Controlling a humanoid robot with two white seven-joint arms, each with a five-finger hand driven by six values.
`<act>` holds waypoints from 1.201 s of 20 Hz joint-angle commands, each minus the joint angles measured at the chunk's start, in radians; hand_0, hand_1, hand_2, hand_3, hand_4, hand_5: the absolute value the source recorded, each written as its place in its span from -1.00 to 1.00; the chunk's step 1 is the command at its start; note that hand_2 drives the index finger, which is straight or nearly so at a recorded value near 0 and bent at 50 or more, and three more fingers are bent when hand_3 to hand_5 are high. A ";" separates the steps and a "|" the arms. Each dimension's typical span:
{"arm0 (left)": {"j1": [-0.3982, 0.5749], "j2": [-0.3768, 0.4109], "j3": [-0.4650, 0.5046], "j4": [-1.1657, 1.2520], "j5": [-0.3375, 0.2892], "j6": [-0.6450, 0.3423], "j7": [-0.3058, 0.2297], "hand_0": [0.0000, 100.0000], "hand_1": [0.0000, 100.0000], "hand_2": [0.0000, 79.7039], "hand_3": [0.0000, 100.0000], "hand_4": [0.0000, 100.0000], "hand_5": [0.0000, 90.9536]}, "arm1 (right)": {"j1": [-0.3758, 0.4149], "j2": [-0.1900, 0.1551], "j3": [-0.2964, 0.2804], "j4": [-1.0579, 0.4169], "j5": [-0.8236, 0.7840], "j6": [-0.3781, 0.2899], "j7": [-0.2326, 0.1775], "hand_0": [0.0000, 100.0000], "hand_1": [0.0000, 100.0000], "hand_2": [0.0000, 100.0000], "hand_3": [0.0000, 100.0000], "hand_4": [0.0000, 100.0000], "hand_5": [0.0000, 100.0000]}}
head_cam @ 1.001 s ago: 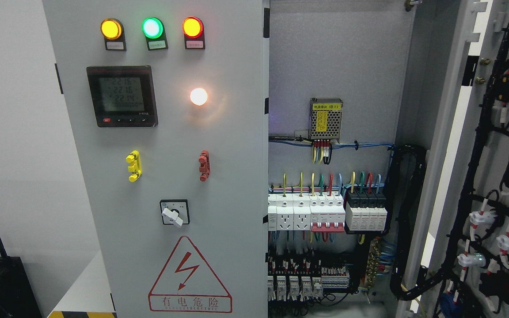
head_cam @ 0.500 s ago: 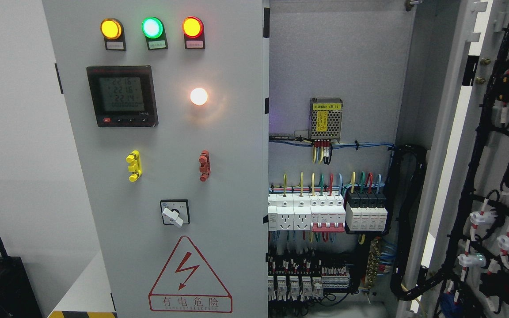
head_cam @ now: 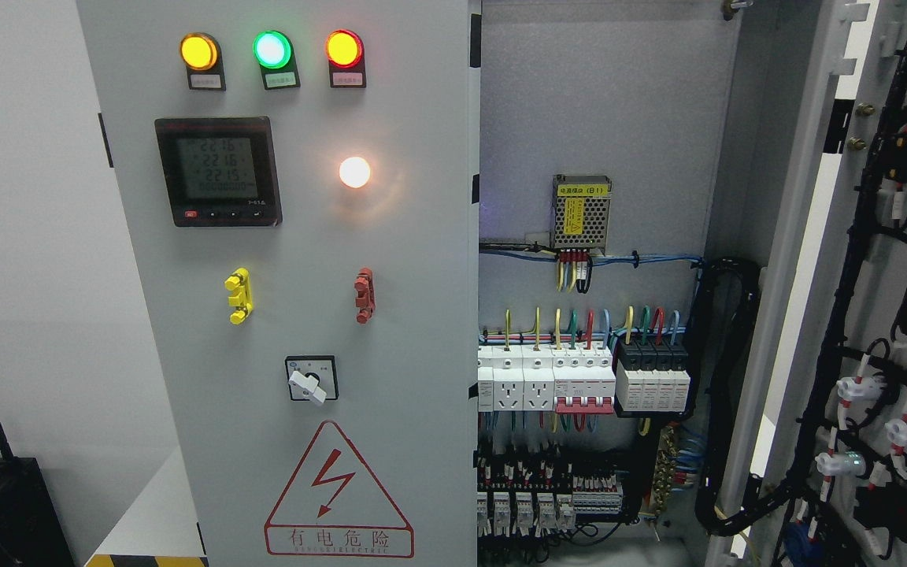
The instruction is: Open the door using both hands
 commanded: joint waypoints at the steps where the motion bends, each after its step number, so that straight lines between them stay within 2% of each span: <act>1: 0.009 -0.010 0.084 0.042 -0.036 -0.007 -0.001 -1.00 -1.00 -1.00 -1.00 -1.00 -1.00 | 0.079 -0.047 -0.003 -0.267 0.020 -0.002 0.000 -0.24 -1.00 -1.00 -1.00 -1.00 -1.00; 7: 0.007 -0.008 0.069 0.038 -0.036 -0.007 -0.010 -1.00 -1.00 -1.00 -1.00 -1.00 -1.00 | 0.164 -0.102 -0.003 -0.554 0.020 -0.003 -0.001 -0.24 -1.00 -1.00 -1.00 -1.00 -1.00; 11: -0.003 -0.008 0.072 0.035 -0.034 -0.007 -0.012 -1.00 -1.00 -1.00 -1.00 -1.00 -1.00 | 0.279 -0.144 0.000 -0.810 0.020 -0.003 -0.001 -0.24 -1.00 -1.00 -1.00 -1.00 -1.00; 14: -0.008 -0.010 0.074 0.034 -0.034 -0.007 -0.013 -1.00 -1.00 -1.00 -1.00 -1.00 -1.00 | 0.348 -0.147 -0.003 -0.939 0.020 -0.003 0.000 -0.24 -1.00 -1.00 -1.00 -1.00 -1.00; 20: -0.026 -0.011 0.074 0.034 -0.034 -0.007 -0.013 -1.00 -1.00 -1.00 -1.00 -1.00 -1.00 | 0.472 -0.150 0.011 -1.135 0.021 -0.057 0.000 -0.24 -1.00 -1.00 -1.00 -1.00 -1.00; 24: -0.026 -0.011 0.075 0.032 -0.034 -0.007 -0.013 -1.00 -1.00 -1.00 -1.00 -1.00 -1.00 | 0.564 -0.184 0.032 -1.284 0.021 -0.109 0.012 -0.24 -1.00 -1.00 -1.00 -1.00 -1.00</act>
